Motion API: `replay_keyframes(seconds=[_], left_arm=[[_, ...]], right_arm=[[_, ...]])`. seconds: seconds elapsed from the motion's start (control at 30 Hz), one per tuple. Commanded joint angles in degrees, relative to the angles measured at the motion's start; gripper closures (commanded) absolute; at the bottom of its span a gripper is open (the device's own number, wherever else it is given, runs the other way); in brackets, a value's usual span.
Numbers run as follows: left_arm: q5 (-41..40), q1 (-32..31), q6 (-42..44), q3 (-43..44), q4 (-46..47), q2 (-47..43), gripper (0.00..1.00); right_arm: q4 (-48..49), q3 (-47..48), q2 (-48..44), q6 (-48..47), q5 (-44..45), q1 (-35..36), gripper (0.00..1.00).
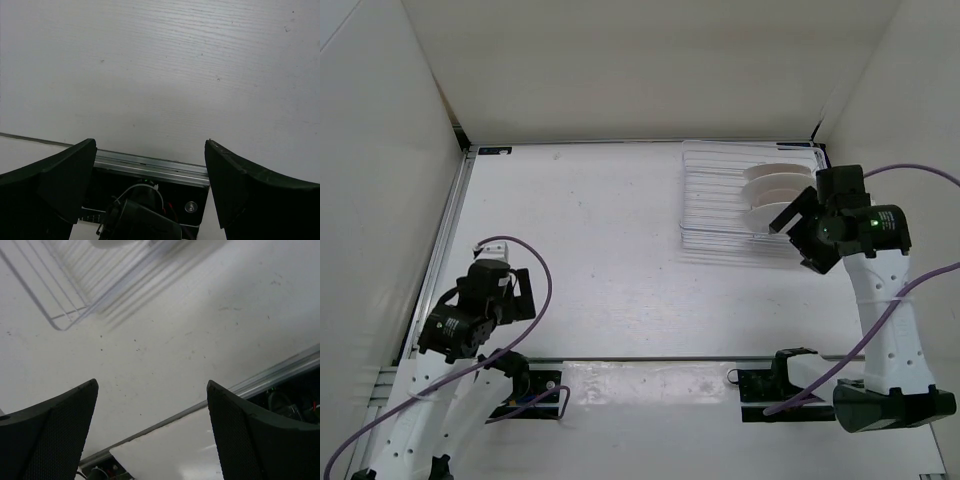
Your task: Unload the plates from the dish rack
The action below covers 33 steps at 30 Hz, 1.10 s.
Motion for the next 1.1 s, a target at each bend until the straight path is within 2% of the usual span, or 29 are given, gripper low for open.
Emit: replay_keyframes(seconds=[0.0, 0.03, 0.2, 0.23, 0.33, 0.4, 0.53, 0.57, 0.6, 0.7, 0.83, 1.07], left_arm=[[-3.20, -0.48, -0.97, 3.60, -2.80, 0.68, 0.00], [-3.38, -0.39, -1.14, 3.69, -3.50, 0.77, 0.00], [-2.77, -0.92, -0.45, 4.13, -2.63, 2.00, 0.00], [-2.85, -0.92, -0.36, 4.30, -2.11, 2.18, 0.00], [-2.68, -0.92, 0.17, 3.87, -1.40, 2.79, 0.00], [-1.90, -0.92, 0.52, 2.64, -0.96, 2.71, 0.00], [-0.66, -0.92, 0.88, 0.88, -0.52, 2.09, 0.00], [-0.66, -1.01, 0.70, 0.62, -0.43, 1.92, 0.00], [-0.83, -0.92, 0.70, 0.44, -0.43, 1.92, 0.00], [-1.53, -0.92, 1.05, 1.05, -1.22, 1.74, 0.00], [-2.94, -1.01, 1.31, 1.14, -2.71, 0.69, 0.00], [-5.49, -0.92, 0.17, 0.88, -4.12, -1.95, 0.00]], right_arm=[[-2.32, -4.61, -1.10, 5.76, 1.75, -0.13, 0.10], [-2.58, -9.84, -1.80, 8.30, 3.67, -0.30, 0.10], [-6.54, -9.10, -2.67, 9.46, 14.31, -0.74, 0.10], [-2.45, -9.54, -4.25, 11.64, 18.07, -0.65, 0.10], [10.01, -14.02, -9.78, 7.89, 20.55, -1.09, 0.10], [13.66, -15.61, -10.07, 11.38, 21.27, -1.44, 0.10], [14.29, -7.90, -0.94, 10.61, 14.09, -2.94, 0.10], [13.77, -5.00, 5.34, 10.26, 12.41, -3.63, 0.10], [12.28, -1.84, 7.32, 10.43, 8.74, -3.73, 0.10], [13.48, 2.04, 13.82, 12.89, 6.69, -5.39, 0.10], [19.55, 0.92, 15.24, 14.64, 4.75, -6.54, 0.10], [17.89, 3.73, 22.10, 19.13, -1.84, -11.29, 0.19]])
